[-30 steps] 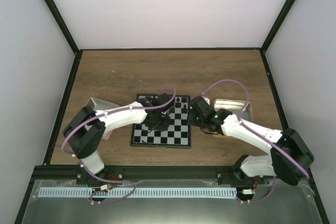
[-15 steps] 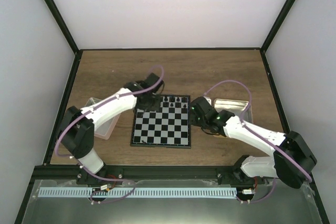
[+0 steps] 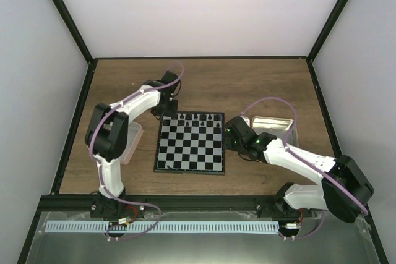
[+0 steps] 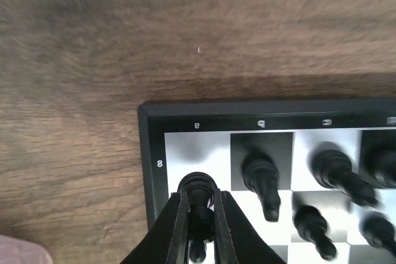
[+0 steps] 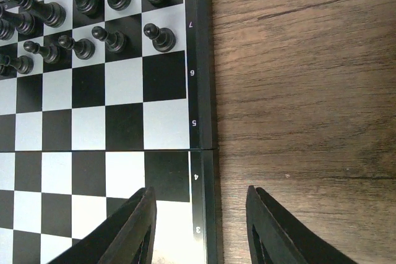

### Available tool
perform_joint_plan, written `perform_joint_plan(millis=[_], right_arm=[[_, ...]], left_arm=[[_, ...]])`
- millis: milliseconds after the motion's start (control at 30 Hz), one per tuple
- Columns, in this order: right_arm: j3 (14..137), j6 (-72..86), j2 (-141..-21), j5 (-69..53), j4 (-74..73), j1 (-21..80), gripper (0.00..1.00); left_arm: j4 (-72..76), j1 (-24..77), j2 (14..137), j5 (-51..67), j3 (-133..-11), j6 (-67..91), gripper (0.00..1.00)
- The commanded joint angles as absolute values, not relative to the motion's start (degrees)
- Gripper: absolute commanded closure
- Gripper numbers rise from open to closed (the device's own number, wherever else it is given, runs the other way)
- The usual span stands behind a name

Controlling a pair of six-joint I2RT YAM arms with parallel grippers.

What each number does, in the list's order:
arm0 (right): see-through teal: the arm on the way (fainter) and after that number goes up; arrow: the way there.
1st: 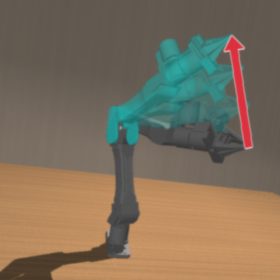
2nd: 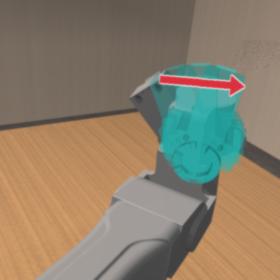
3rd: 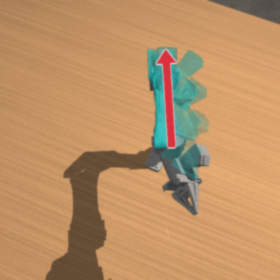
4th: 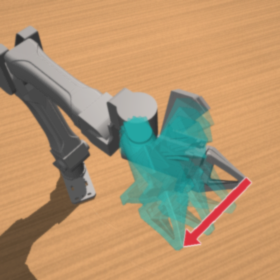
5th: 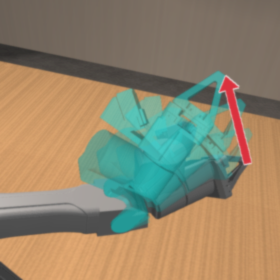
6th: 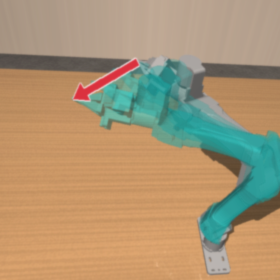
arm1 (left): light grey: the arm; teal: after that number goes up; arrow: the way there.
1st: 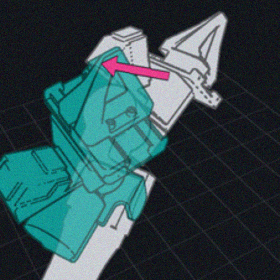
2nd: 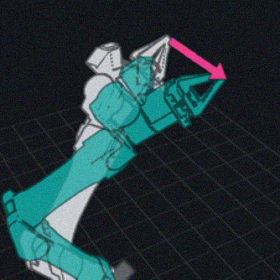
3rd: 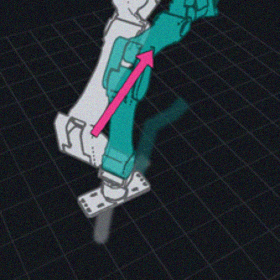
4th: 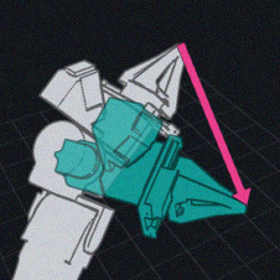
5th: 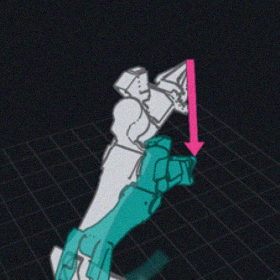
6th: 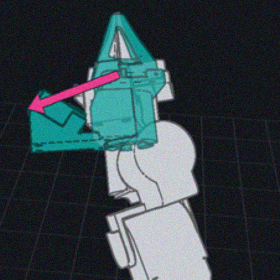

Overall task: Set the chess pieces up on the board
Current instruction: Place the chess piece on the chessboard.

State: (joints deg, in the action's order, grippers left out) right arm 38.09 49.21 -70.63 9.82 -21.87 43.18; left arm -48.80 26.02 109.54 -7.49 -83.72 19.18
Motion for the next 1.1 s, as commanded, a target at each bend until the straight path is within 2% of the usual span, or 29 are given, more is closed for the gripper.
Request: perform_joint_plan(millis=[0,500,600,733,800,1067], right_arm=[[37.64,50.09,-69.54,10.90,-20.48,42.63,0.58],[39.62,48.83,-71.41,11.45,-20.77,42.59,0.58],[39.64,48.93,-71.64,10.98,-20.49,42.63,0.58],[40.45,46.62,-71.94,8.55,-20.12,42.62,0.56],[40.36,44.77,-71.39,6.28,-19.30,42.71,0.51],[40.43,42.82,-68.71,4.26,-17.64,43.30,0.51]], left_arm=[[-50.00,25.58,113.24,-6.97,-85.71,17.15,0.92],[-51.87,25.13,116.73,-7.21,-88.09,14.78,0.87],[-51.77,24.97,116.88,-6.80,-88.15,14.52,0.81],[-51.75,24.78,116.15,-5.98,-88.23,14.33,0.68],[-51.80,24.78,115.17,-6.26,-88.60,14.18,0.66],[-50.80,24.79,104.55,-9.95,-87.64,15.89,0.59]])
